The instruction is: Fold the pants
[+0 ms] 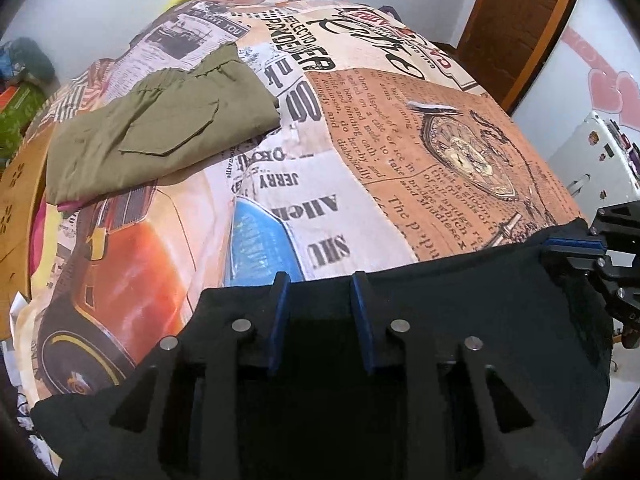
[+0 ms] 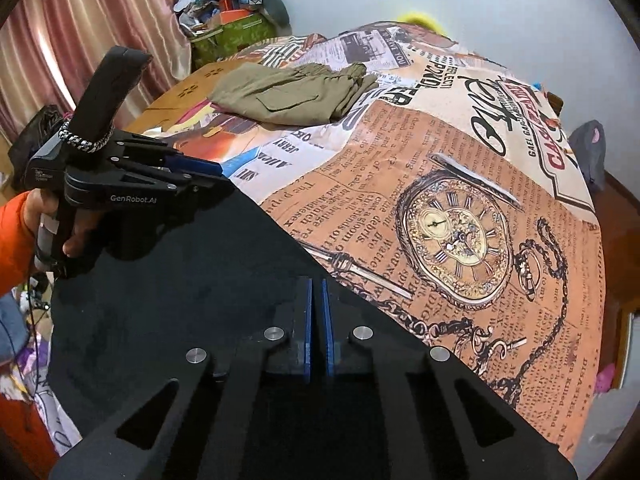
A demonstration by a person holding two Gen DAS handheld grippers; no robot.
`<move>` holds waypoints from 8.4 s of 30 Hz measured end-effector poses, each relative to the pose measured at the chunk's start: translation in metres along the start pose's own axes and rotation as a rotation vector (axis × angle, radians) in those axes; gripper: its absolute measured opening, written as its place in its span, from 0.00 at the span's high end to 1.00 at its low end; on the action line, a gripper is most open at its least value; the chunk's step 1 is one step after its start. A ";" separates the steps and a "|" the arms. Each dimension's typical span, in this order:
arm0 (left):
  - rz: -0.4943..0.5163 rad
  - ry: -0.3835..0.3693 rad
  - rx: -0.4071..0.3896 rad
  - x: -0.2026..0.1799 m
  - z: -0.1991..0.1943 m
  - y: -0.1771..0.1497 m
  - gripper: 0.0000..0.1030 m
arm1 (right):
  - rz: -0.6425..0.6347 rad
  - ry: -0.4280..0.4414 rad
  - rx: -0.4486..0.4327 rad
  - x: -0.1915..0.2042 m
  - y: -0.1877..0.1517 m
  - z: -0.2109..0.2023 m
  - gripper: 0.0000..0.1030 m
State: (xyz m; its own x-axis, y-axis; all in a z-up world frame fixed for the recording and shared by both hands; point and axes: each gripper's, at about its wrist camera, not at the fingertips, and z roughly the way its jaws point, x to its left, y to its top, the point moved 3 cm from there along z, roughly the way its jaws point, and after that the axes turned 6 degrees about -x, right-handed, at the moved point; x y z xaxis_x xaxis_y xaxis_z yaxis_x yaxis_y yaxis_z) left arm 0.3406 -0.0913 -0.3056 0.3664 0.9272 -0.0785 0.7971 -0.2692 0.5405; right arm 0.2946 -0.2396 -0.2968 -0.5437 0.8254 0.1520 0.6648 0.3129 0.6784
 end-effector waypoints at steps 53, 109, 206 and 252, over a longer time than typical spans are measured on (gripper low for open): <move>-0.381 0.220 -0.099 0.208 -0.103 -0.127 0.49 | -0.130 0.221 0.271 0.131 0.095 0.142 0.69; -0.091 0.125 -0.144 0.026 -0.101 -0.022 0.44 | 0.284 -0.425 -0.085 -0.124 -0.039 -0.128 0.64; 0.037 0.123 -0.087 -0.039 -0.136 -0.166 0.53 | -0.016 -0.062 -0.062 0.104 -0.072 -0.058 0.87; -0.184 0.230 -0.001 0.052 -0.130 -0.217 0.41 | 0.044 -0.045 -0.024 0.098 -0.084 -0.052 0.67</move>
State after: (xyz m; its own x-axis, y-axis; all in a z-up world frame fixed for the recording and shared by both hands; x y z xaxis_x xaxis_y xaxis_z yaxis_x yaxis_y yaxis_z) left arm 0.1244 0.0487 -0.3182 0.0974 0.9951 0.0166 0.8395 -0.0911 0.5357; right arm 0.1592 -0.2089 -0.3014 -0.4900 0.8587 0.1498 0.6747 0.2648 0.6890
